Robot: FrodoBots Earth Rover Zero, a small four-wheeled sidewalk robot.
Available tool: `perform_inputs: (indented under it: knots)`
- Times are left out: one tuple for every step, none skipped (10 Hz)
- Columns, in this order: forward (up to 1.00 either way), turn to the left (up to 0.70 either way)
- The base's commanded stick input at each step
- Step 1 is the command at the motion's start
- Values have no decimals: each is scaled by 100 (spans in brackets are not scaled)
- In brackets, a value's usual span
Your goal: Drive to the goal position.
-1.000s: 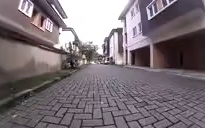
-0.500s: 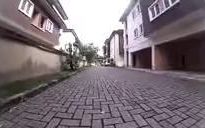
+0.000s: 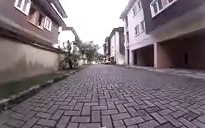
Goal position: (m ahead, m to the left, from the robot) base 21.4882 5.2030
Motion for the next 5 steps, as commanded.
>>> perform_inputs:
  knots:
    - [69,3]
    - [69,3]
    - [69,3]
    - [69,3]
    - [69,3]
